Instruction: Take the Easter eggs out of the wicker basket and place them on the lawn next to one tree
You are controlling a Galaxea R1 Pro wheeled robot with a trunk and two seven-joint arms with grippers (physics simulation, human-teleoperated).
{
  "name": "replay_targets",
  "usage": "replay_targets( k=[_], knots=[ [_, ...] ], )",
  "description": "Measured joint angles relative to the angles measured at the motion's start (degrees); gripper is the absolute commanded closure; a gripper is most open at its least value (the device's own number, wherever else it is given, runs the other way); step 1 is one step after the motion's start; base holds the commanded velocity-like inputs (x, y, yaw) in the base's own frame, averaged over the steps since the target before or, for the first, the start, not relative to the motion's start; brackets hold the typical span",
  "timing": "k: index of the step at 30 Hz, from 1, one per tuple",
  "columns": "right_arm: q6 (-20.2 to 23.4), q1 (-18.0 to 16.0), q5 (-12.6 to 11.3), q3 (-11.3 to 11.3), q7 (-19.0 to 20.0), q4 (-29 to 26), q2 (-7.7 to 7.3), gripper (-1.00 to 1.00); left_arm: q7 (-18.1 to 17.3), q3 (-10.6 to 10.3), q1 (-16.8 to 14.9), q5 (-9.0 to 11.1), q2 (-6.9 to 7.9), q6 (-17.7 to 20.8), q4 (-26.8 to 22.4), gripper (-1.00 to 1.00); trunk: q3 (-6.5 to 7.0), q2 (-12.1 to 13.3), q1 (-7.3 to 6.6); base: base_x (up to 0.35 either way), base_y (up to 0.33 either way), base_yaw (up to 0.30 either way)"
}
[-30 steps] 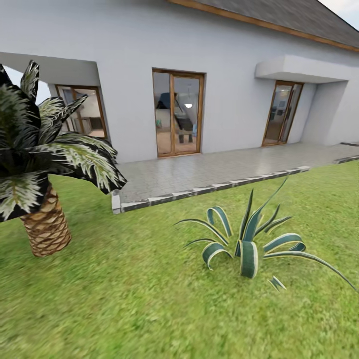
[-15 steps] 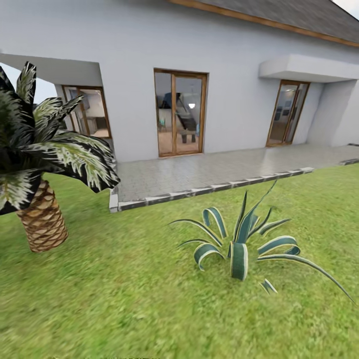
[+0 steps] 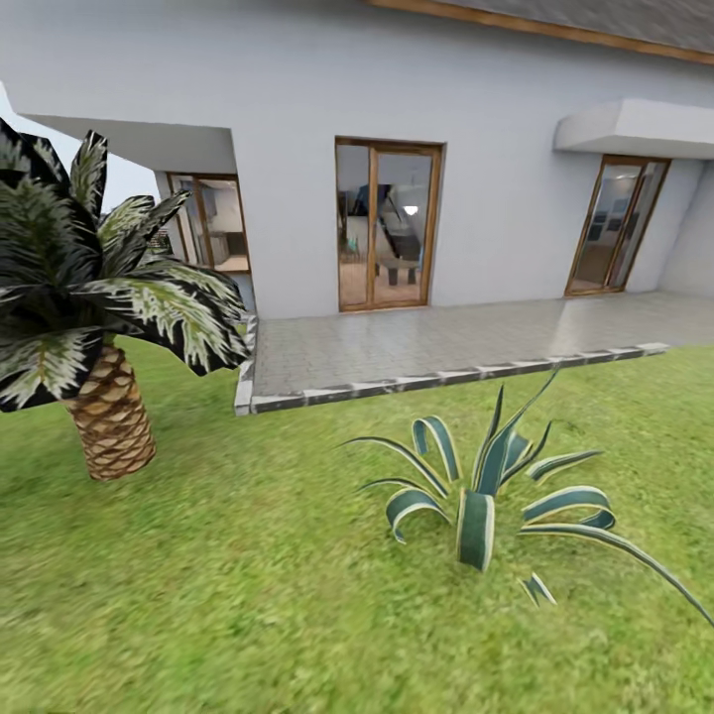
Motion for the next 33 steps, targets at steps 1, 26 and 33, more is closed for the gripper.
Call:
replay_targets(
  k=[1, 26, 33],
  knots=[
    [0.0, 0.0, -0.02, 0.0, 0.01, 0.0, -0.01, -1.0, -0.03, 0.0, 0.01, -0.01, 0.0, 0.0, 0.0, -1.0, 0.0, 0.0, 0.0, 0.0, -0.345, 0.009],
    [0.58, -0.09, -0.14, 0.08, 0.09, 0.28, -1.38, -1.0, -0.15, 0.06, 0.0, 0.08, 1.05, -0.07, -0.18, -1.0, 0.0, 0.0, 0.0, 0.0, -0.256, 0.001],
    [0.27, -0.09, -0.09, 0.08, -0.2, 0.27, -2.13, -1.0, -0.14, 0.13, 0.02, 0.08, 1.16, 0.0, -0.18, -1.0, 0.0, 0.0, 0.0, 0.0, 0.0, 0.0]
  ],
)
